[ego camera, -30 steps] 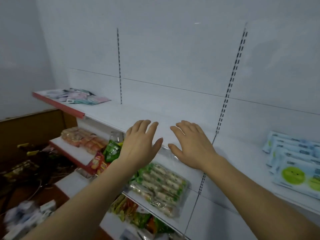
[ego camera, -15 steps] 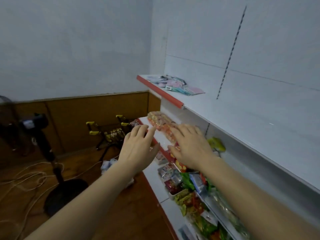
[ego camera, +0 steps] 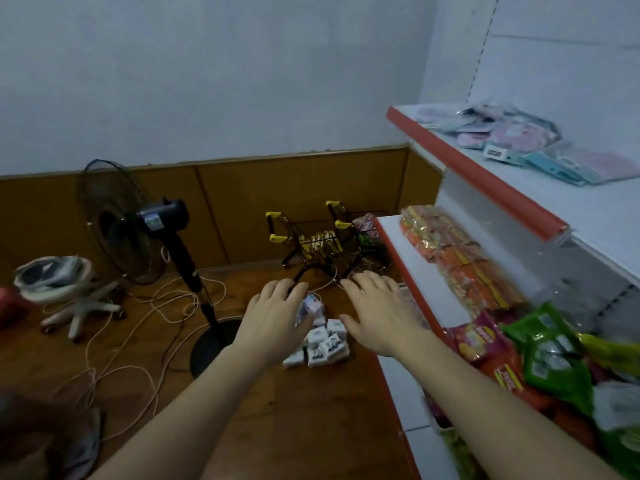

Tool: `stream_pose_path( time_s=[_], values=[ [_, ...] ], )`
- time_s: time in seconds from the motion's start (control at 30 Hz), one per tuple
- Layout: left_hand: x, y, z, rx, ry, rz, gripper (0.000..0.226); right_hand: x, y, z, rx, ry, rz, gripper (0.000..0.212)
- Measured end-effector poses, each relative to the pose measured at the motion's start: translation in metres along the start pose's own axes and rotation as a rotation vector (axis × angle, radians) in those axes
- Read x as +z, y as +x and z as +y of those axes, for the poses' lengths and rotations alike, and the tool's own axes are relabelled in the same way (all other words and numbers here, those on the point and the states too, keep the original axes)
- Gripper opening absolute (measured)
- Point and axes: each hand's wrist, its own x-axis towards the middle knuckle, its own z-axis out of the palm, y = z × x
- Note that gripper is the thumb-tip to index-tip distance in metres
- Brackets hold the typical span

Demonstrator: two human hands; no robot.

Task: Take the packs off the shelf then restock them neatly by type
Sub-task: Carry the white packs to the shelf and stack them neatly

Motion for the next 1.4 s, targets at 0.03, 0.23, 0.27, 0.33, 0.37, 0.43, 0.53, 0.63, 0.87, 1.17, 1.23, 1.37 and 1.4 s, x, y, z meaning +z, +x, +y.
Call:
stream_pose_path(
  time_s=[0.03, 0.23, 0.27, 0.33, 0.37, 0.43, 0.53, 0.63, 0.87, 1.17, 1.23, 1.37, 1.4],
  values=[
    [0.008, 0.009, -0.007, -0.007, -0.004, -0.025, 0.059, 0.009, 0.015, 0.005, 0.002, 0.001, -0.026, 0.062],
    [0.061, 0.073, -0.063, -0.073, -0.049, -0.095, 0.058, 0.06, 0.115, 0.021, -0.037, -0.019, -0.123, 0.064],
    [0.072, 0.086, -0.075, -0.089, -0.057, -0.114, 0.059, 0.071, 0.132, 0.021, -0.039, -0.023, -0.152, 0.064],
    [0.096, 0.117, -0.101, -0.107, -0.066, -0.15, 0.062, 0.095, 0.166, 0.022, -0.04, -0.036, -0.206, 0.066],
    [0.109, 0.134, -0.114, -0.117, -0.073, -0.167, 0.063, 0.108, 0.184, 0.023, -0.041, -0.043, -0.229, 0.067],
    [0.134, 0.169, -0.14, -0.138, -0.09, -0.21, 0.063, 0.133, 0.219, 0.026, -0.026, -0.035, -0.265, 0.066],
    [0.172, 0.216, -0.175, -0.149, -0.105, -0.289, 0.062, 0.171, 0.27, 0.032, 0.001, -0.013, -0.323, 0.064],
    [0.213, 0.258, -0.207, -0.166, -0.117, -0.329, 0.06, 0.215, 0.316, 0.039, 0.014, 0.002, -0.39, 0.066],
    [0.354, 0.319, -0.259, -0.263, -0.172, -0.445, 0.06, 0.362, 0.394, 0.059, 0.008, 0.029, -0.516, 0.067],
    [0.601, 0.343, -0.296, -0.344, -0.123, -0.575, 0.071, 0.612, 0.436, 0.096, -0.028, 0.013, -0.659, 0.073],
    [0.651, 0.344, -0.301, -0.356, -0.121, -0.595, 0.074, 0.661, 0.439, 0.101, -0.037, 0.002, -0.684, 0.076],
    [0.738, 0.34, -0.302, -0.349, -0.127, -0.614, 0.083, 0.749, 0.441, 0.109, -0.037, -0.003, -0.718, 0.081],
    [0.756, 0.339, -0.301, -0.343, -0.126, -0.613, 0.085, 0.769, 0.441, 0.11, -0.038, -0.006, -0.722, 0.083]
  ],
)
